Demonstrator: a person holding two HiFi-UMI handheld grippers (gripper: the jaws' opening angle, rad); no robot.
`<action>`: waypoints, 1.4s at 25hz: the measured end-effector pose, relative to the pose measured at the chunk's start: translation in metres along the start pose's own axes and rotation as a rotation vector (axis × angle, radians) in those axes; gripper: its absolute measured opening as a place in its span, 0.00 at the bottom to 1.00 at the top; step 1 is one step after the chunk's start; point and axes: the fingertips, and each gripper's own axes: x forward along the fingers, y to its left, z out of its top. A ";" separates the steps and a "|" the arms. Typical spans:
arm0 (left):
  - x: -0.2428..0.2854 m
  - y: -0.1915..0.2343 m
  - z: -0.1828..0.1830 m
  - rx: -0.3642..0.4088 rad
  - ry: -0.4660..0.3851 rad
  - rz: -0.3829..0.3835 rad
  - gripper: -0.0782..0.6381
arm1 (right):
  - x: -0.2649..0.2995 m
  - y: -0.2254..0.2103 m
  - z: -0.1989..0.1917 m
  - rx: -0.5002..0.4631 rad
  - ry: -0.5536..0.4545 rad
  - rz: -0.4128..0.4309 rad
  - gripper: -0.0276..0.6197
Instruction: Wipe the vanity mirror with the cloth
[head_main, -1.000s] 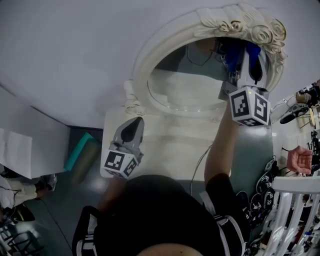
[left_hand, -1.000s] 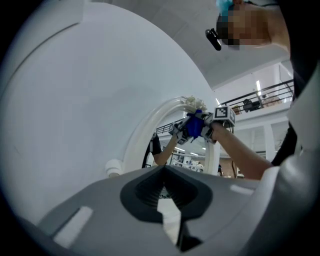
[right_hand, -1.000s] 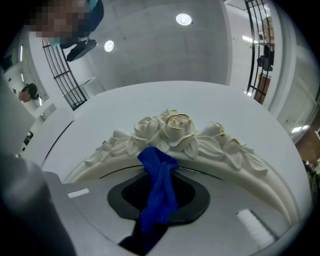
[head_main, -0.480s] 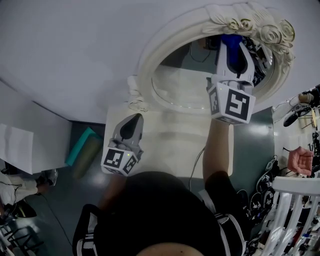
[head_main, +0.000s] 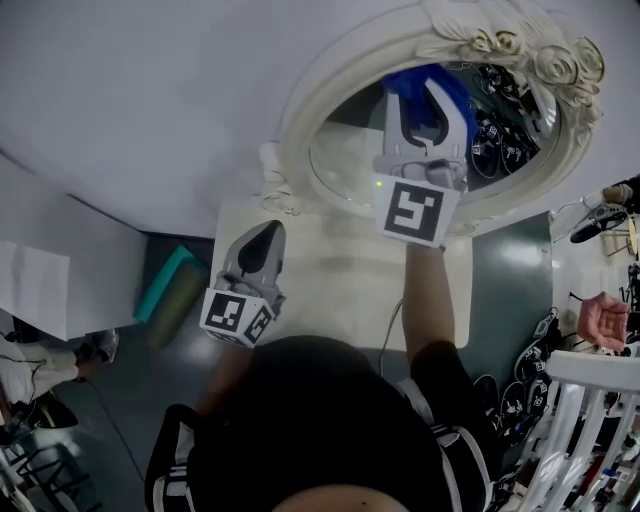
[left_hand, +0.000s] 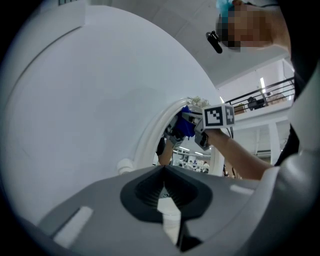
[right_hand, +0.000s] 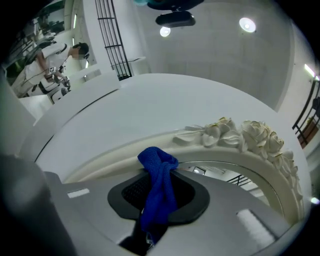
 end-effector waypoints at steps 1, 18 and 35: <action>-0.001 0.001 0.000 0.000 0.001 0.003 0.12 | 0.000 0.010 -0.003 -0.018 0.011 0.014 0.15; -0.022 0.018 -0.020 -0.002 0.049 0.078 0.12 | -0.032 0.182 -0.089 -0.201 -0.004 0.243 0.14; -0.014 0.023 -0.030 -0.001 0.118 0.118 0.12 | -0.078 0.264 -0.215 0.016 0.102 0.511 0.13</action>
